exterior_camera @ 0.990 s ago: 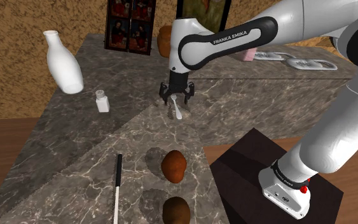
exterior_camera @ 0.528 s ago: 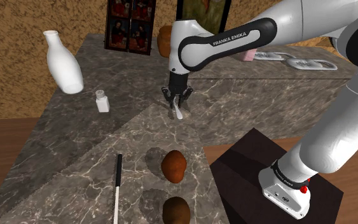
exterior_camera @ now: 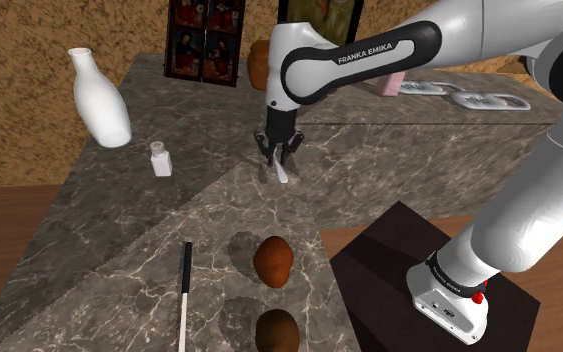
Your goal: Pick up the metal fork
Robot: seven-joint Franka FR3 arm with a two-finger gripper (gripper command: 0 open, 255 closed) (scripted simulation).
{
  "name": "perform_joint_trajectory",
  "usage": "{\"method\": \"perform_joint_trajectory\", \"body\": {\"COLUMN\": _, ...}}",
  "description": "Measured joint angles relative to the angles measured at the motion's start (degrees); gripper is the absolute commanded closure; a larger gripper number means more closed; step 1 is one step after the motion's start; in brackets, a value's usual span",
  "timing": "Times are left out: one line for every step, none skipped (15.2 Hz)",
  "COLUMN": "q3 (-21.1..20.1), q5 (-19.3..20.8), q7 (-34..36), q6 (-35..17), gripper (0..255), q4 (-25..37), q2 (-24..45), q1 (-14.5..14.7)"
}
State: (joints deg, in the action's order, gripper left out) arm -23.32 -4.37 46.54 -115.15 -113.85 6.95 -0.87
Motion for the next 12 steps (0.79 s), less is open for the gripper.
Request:
{"method": "perform_joint_trajectory", "body": {"q3": 0.1, "q5": -0.1, "q7": -0.2, "q6": 0.6, "gripper": 255, "q4": 0.2, "q2": -0.4, "q1": -0.1}}
{"method": "perform_joint_trajectory", "body": {"q3": 0.0, "q5": -0.3, "q7": -0.2, "q6": 1.4, "gripper": 255, "q4": 0.6, "q2": -0.8, "q1": -0.2}}
{"method": "perform_joint_trajectory", "body": {"q3": 0.0, "q5": -0.3, "q7": -0.1, "q6": 2.3, "gripper": 255, "q4": 1.4, "q2": -1.0, "q1": -0.1}}
{"method": "perform_joint_trajectory", "body": {"q3": 0.0, "q5": -0.4, "q7": -0.2, "q6": 3.0, "gripper": 255, "q4": 1.8, "q2": -1.2, "q1": -0.2}}
{"method": "perform_joint_trajectory", "body": {"q3": 0.0, "q5": -0.5, "q7": -0.2, "q6": 3.6, "gripper": 255, "q4": 2.3, "q2": -1.4, "q1": -0.2}}
{"method": "perform_joint_trajectory", "body": {"q3": 0.0, "q5": -0.6, "q7": -0.1, "q6": 4.3, "gripper": 255, "q4": 2.7, "q2": -1.7, "q1": -0.2}}
{"method": "perform_joint_trajectory", "body": {"q3": 0.0, "q5": -0.6, "q7": -0.1, "q6": 5.1, "gripper": 255, "q4": 3.5, "q2": -1.8, "q1": -0.2}}
{"method": "perform_joint_trajectory", "body": {"q3": 0.0, "q5": -0.7, "q7": -0.1, "q6": 5.6, "gripper": 255, "q4": 3.7, "q2": -2.1, "q1": -0.3}}
{"method": "perform_joint_trajectory", "body": {"q3": 0.0, "q5": -0.8, "q7": -0.2, "q6": 6.3, "gripper": 255, "q4": 4.1, "q2": -2.4, "q1": -0.3}}
{"method": "perform_joint_trajectory", "body": {"q3": 0.0, "q5": -0.9, "q7": -0.2, "q6": 7.1, "gripper": 255, "q4": 4.5, "q2": -2.8, "q1": -0.3}}
{"method": "perform_joint_trajectory", "body": {"q3": 0.1, "q5": -1.0, "q7": -0.2, "q6": 7.9, "gripper": 255, "q4": 5.2, "q2": -3.0, "q1": -0.4}}
{"method": "perform_joint_trajectory", "body": {"q3": 0.0, "q5": -0.9, "q7": -0.1, "q6": 8.4, "gripper": 255, "q4": 5.6, "q2": -3.0, "q1": -0.4}}
